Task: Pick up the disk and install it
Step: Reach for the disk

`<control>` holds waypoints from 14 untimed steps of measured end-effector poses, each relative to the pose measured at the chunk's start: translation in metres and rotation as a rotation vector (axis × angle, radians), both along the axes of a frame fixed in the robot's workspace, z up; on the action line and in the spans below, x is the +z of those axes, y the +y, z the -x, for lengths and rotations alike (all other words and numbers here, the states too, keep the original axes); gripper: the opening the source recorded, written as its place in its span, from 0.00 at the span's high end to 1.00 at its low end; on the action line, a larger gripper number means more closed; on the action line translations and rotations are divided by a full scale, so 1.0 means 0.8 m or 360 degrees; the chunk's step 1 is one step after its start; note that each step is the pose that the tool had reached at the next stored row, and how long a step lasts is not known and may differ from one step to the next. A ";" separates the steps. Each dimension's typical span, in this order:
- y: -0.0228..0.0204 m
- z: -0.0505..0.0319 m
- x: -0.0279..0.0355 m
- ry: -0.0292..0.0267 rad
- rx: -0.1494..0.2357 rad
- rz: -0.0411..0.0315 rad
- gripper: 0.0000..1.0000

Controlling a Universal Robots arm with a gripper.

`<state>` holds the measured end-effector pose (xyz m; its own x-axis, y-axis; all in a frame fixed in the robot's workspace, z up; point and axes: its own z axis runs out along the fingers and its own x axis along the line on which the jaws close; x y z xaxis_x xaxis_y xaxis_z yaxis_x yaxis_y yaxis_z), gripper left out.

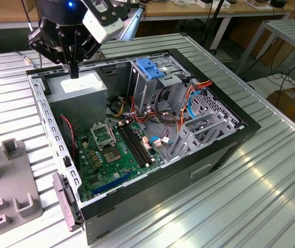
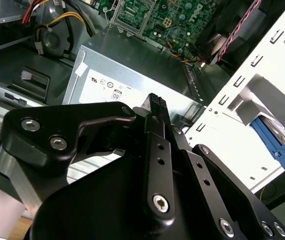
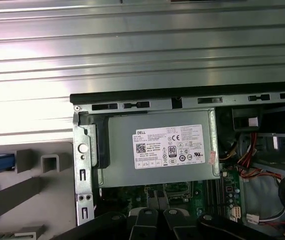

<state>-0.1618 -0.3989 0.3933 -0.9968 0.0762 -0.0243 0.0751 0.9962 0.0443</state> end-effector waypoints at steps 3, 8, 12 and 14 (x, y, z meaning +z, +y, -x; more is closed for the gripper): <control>0.0000 0.003 0.0000 0.00000 0.0000 0.0000 0.90; 0.0000 0.006 0.0000 0.00000 0.0000 0.0000 0.90; 0.0000 0.010 0.0000 -0.00001 0.0000 0.0000 0.90; 0.0000 0.012 -0.0001 -0.00001 0.0000 0.0000 0.90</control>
<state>-0.1711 -0.3989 0.3932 -0.9968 0.0762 -0.0244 0.0751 0.9962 0.0444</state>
